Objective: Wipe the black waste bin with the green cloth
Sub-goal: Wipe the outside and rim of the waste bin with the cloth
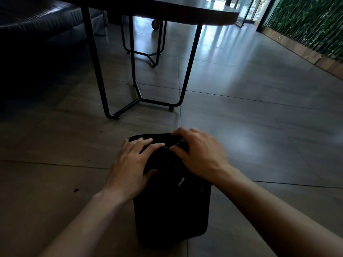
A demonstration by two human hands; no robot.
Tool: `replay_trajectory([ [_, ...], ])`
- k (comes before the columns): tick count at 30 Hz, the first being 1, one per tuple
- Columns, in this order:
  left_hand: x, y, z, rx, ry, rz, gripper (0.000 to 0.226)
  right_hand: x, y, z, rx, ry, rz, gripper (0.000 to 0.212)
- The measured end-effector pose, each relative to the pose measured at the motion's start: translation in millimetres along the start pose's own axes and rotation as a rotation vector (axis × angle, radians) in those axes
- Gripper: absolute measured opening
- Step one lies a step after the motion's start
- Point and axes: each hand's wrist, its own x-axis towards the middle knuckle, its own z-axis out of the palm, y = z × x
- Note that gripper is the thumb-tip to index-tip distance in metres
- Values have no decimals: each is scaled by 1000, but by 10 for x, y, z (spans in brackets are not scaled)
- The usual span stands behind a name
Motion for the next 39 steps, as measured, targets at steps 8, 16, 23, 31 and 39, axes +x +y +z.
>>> replay_trajectory([
  [8, 117, -75, -54, -185, -58, 35, 70, -299, 224, 395, 212, 323, -105, 32],
  [16, 158, -129, -87, -253, -106, 32, 83, -1302, 411, 1521, -331, 99, -656, 45],
  [23, 142, -180, -63, -275, -122, 55, 87, -1079, 658, 1132, -290, 233, -516, 36],
  [31, 168, -264, -52, -267, -149, 63, 94, -725, 290, 1243, -148, 296, -425, 42],
  [39, 134, -249, -68, -280, -151, 64, 91, -1500, 836, 1524, -384, 32, -795, 16],
])
